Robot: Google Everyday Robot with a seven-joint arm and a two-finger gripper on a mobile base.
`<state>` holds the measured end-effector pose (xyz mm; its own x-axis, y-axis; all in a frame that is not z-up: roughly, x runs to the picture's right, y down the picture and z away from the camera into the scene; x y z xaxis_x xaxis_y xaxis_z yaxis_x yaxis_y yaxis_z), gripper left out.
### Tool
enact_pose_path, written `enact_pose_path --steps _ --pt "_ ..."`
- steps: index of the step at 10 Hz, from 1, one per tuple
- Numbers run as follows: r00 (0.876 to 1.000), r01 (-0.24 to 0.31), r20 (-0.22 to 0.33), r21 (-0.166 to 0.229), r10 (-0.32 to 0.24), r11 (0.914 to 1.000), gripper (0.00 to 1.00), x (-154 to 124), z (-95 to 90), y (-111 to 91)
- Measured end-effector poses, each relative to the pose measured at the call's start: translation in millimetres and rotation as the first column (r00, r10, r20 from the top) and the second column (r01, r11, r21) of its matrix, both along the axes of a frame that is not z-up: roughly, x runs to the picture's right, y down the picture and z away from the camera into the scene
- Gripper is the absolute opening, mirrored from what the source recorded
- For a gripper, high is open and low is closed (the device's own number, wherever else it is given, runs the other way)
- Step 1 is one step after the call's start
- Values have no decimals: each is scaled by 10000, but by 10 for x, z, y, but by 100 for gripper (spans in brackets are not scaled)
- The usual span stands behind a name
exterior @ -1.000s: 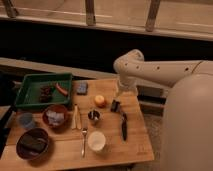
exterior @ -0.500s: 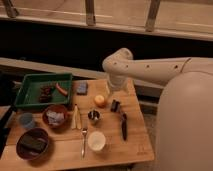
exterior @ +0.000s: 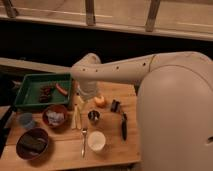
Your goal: Place banana in tray
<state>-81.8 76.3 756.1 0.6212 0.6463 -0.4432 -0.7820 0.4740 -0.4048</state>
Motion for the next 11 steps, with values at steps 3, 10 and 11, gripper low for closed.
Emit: enact_pose_path --steps 3,10,11 --pt "9997 173 196 12 -173 9998 74 -54 -30 40" --pt "9995 215 266 -888 -192 9958 74 -224 399 438" --pt "9994 218 297 -1022 -189 9945 74 -242 460 484"
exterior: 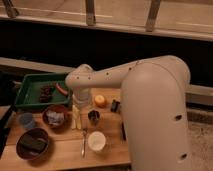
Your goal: Place banana in tray
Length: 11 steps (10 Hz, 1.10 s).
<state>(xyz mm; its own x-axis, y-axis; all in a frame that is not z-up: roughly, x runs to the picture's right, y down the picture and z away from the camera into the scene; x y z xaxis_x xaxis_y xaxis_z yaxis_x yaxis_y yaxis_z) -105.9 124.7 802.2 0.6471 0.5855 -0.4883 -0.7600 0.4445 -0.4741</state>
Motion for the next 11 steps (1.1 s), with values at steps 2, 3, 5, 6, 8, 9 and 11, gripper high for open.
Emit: enact_pose_path --steps 2,3,5,6,8,9,11 --pt "9999 77 100 -224 -75 9997 74 -39 93 65" --pt "9997 167 194 -304 -161 9994 74 -93 125 98" --pt "9987 346 369 -245 -337 9991 74 -187 160 133" --pt "9983 417 414 -41 -415 9991 74 -213 167 150" --pt "9956 639 665 355 -661 9973 74 -379 202 226" --pt "9949 654 739 406 -683 9970 74 -407 219 248" --pt "9935 672 882 523 -716 9964 74 -452 269 279"
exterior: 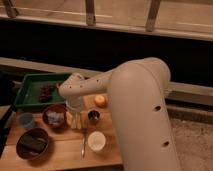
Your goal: Place banana in tray
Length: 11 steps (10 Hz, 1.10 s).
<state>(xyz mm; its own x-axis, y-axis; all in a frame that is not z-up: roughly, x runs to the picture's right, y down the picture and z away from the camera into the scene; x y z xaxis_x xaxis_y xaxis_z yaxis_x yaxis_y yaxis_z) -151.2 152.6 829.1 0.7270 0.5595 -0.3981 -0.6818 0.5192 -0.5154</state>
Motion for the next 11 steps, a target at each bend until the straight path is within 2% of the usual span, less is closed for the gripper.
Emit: enact_pose_path --steps 5,6,8,9,11 --pt "10000 50 58 -252 -48 9997 71 -69 209 144" --pt "9998 139 167 -387 -133 9992 60 -103 253 209" --pt "9997 124 233 -496 -113 9987 42 -52 282 220" --pt "9996 129 260 -547 -115 9984 30 -43 284 231" --pt "9994 168 297 -459 -155 9988 10 -44 237 195"
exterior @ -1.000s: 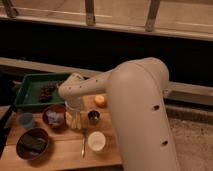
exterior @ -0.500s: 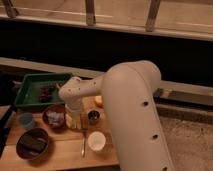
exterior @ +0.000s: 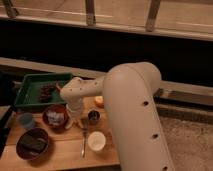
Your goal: Place banana in tray
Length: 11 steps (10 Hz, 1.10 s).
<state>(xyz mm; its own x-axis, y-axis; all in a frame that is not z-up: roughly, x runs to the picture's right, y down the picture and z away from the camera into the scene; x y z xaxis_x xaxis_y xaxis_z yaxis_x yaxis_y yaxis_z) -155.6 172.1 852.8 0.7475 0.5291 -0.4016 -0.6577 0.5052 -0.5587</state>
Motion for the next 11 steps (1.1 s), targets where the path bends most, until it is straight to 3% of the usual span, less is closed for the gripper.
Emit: enact_pose_path --steps 2,5,8,11 --pt "9998 -27 -183 371 34 9993 0 69 -101 -160" --pt "9985 -61 -529 1222 126 9925 0 171 -355 -581" --pt "9966 61 -814 2360 136 9717 0 158 -650 -1230" --pt "9996 31 -285 3109 60 9504 0 -304 -673 -1697"
